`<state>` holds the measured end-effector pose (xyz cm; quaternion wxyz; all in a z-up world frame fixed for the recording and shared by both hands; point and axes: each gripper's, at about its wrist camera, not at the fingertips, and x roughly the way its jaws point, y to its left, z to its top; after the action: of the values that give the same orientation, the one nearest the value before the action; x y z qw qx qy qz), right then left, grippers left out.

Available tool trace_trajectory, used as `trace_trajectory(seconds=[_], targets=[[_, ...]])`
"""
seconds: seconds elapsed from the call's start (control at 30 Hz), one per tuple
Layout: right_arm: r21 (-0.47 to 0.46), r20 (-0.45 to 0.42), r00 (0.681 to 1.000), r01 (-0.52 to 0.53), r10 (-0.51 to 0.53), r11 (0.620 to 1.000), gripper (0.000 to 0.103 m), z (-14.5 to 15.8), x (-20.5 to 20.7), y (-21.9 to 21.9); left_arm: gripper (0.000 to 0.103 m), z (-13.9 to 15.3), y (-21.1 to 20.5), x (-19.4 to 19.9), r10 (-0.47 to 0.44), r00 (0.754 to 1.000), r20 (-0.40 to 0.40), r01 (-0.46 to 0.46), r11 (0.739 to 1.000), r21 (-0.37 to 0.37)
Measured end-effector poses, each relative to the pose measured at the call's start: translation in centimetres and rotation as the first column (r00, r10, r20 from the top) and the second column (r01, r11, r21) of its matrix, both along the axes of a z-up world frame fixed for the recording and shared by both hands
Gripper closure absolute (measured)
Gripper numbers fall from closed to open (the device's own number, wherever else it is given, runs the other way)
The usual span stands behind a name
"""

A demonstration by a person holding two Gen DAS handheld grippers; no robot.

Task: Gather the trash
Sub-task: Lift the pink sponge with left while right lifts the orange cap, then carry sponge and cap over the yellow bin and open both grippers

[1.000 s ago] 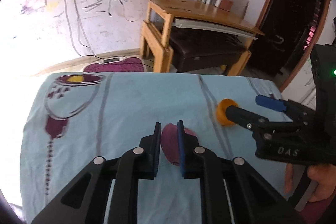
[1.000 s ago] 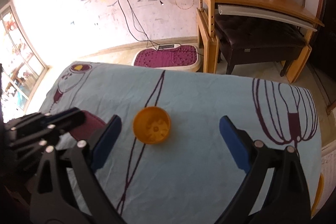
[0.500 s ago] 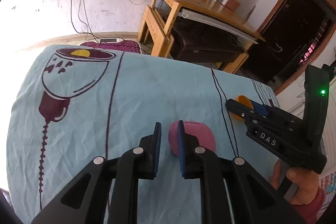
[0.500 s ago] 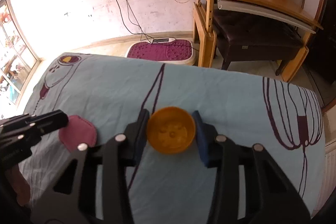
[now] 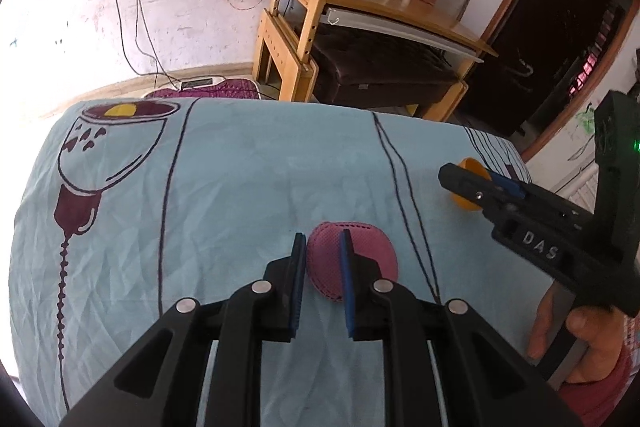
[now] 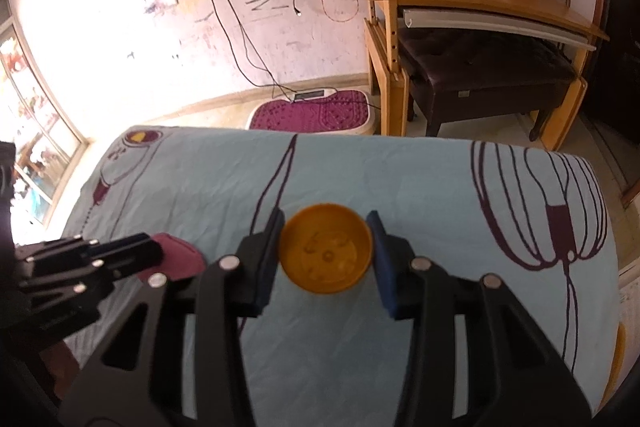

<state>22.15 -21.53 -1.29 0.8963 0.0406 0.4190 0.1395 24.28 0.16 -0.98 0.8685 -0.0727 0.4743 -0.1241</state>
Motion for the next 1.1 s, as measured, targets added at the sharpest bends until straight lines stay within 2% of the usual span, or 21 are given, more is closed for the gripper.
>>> trace_trajectory(seconds=[0.1, 0.13, 0.17, 0.23, 0.37, 0.53, 0.6, 0.67, 0.73, 0.93, 1.1], targets=[[0.034, 0.013, 1.000, 0.004, -0.005, 0.999, 0.063, 0.6, -0.6, -0.9, 0.086, 0.2, -1.4, -0.1, -0.026, 1.000, 0.003, 0.026, 0.999, 0.045], [0.045, 0.020, 1.000, 0.004, -0.005, 0.999, 0.063, 0.7, -0.9, -1.2, 0.074, 0.2, -2.0, -0.3, -0.039, 0.999, 0.003, 0.039, 0.997, 0.070], [0.053, 0.033, 0.999, 0.005, -0.007, 0.999, 0.063, 1.1, -1.4, -1.5, 0.052, 0.2, -2.5, -0.3, -0.055, 0.999, 0.002, 0.054, 0.996, 0.077], [0.064, 0.050, 0.999, 0.002, -0.005, 0.998, 0.063, 1.7, -1.9, -2.2, 0.031, 0.4, -3.3, -0.4, -0.073, 0.997, 0.004, 0.072, 0.995, 0.070], [0.097, 0.074, 0.997, -0.001, -0.006, 0.995, 0.063, 2.5, -3.2, -3.5, 0.031, 0.3, -5.3, -0.6, -0.093, 0.996, 0.012, 0.092, 0.991, 0.099], [0.138, 0.113, 0.993, 0.004, -0.020, 0.990, 0.063, 3.5, -4.8, -5.5, 0.032, -0.5, -6.0, -0.5, -0.055, 0.998, -0.006, 0.055, 0.988, 0.141], [0.155, 0.124, 0.992, 0.006, -0.026, 0.988, 0.063, 3.7, -5.2, -6.3, 0.039, -0.8, -6.3, -0.6, -0.041, 0.999, 0.008, 0.039, 0.983, 0.179], [0.179, 0.136, 0.990, 0.012, -0.036, 0.984, 0.063, 3.9, -5.7, -7.3, 0.057, -0.8, -6.5, -0.8, -0.030, 0.999, 0.024, 0.024, 0.976, 0.215], [0.203, 0.145, 0.988, 0.019, -0.049, 0.979, 0.063, 3.9, -6.4, -8.4, 0.067, -0.7, -6.4, -1.1, -0.024, 0.999, 0.031, 0.017, 0.975, 0.222], [0.259, 0.175, 0.981, 0.032, -0.079, 0.965, 0.063, 4.1, -8.5, -11.4, 0.068, -0.5, -6.5, -2.2, -0.020, 0.998, 0.053, 0.008, 0.974, 0.228], [0.279, 0.195, 0.973, 0.063, -0.121, 0.958, 0.063, 4.0, -10.2, -14.5, 0.068, 1.0, -7.1, -3.3, -0.014, 0.996, 0.092, -0.006, 0.976, 0.218]])
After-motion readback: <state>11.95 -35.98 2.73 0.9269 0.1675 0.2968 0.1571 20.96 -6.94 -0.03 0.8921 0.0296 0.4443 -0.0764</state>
